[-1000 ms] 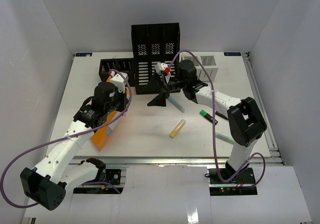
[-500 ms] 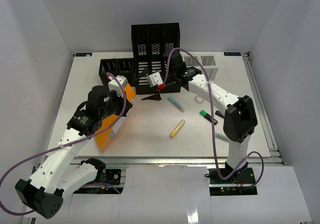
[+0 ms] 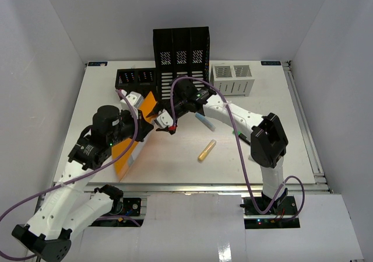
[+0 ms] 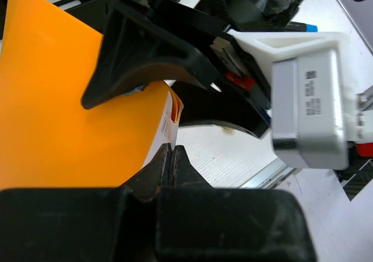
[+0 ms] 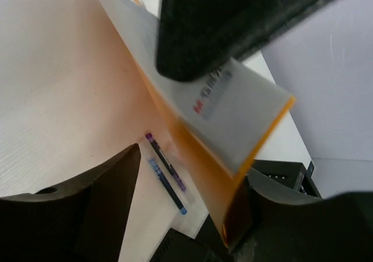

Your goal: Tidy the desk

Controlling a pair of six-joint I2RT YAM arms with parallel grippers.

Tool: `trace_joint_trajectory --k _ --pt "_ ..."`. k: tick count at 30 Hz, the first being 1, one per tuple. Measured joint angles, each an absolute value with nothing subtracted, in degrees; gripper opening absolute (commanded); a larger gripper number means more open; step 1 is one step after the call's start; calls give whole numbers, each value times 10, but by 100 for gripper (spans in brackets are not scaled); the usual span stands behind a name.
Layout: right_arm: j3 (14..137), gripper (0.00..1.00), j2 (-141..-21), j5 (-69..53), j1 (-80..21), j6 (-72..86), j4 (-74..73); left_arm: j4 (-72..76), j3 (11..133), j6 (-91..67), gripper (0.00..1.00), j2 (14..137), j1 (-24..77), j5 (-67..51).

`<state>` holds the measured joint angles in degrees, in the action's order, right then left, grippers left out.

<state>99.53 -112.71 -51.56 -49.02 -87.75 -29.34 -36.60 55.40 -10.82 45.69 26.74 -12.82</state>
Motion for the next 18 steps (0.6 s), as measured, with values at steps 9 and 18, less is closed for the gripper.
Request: trace_joint_trajectory --k 9,18 --pt "1016 17 -1126 -489 -492 -906 -310 -380 555 -120 14 433 267 -145" --pt "1014 8 -1120 -477 -492 -901 -322 -389 555 -142 87 399 268 -124"
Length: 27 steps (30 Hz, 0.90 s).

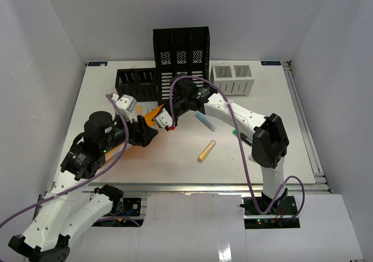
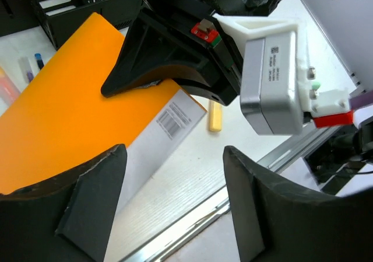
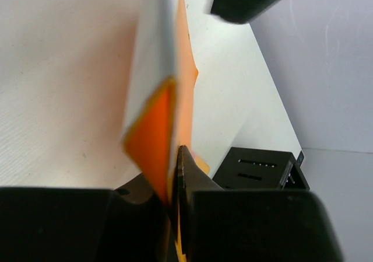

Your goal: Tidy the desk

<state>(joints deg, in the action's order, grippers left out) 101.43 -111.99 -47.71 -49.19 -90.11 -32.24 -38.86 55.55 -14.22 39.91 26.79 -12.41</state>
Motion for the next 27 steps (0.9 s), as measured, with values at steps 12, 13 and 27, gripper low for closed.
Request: trace_joint_trajectory --k 12,13,27 --pt "1016 8 -1106 -479 -486 -868 -330 -449 548 -129 78 404 268 -74" --pt "1019 8 -1106 -484 -484 -860 -331 -450 548 -125 76 414 268 -70" --pt "1056 8 -1113 -516 -448 -764 -343 -362 519 -37 13 466 273 -14"
